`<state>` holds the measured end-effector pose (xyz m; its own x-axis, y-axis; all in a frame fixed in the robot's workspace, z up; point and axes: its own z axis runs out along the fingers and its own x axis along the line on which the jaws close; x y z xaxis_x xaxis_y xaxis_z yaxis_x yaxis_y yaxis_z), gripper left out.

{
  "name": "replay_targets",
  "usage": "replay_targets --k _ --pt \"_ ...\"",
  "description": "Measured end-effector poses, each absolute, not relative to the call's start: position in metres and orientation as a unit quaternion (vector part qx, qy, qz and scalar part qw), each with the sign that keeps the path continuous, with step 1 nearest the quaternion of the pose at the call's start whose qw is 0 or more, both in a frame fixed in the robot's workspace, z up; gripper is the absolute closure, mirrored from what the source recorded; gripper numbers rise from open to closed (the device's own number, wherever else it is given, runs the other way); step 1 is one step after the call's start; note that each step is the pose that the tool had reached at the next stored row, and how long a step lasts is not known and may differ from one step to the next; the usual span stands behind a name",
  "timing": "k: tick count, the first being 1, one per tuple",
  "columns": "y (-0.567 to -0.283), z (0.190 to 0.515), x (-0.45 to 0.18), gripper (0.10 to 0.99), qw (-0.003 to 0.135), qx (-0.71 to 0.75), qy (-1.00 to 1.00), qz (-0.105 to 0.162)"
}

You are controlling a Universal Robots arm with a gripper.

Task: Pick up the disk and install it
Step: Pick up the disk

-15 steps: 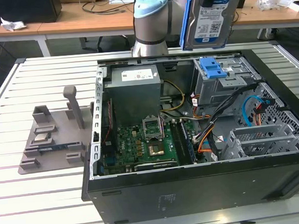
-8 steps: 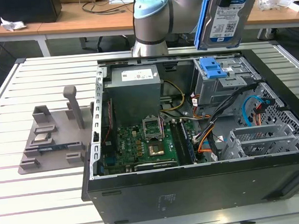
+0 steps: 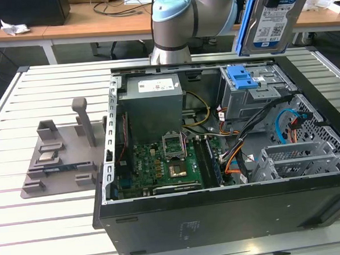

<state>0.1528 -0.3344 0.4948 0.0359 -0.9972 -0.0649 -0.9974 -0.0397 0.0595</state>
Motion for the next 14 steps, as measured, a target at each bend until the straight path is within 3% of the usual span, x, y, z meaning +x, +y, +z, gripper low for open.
replay_targets --k 14 --pt "-0.3416 0.4936 0.158 0.718 0.001 -0.72 0.693 0.044"
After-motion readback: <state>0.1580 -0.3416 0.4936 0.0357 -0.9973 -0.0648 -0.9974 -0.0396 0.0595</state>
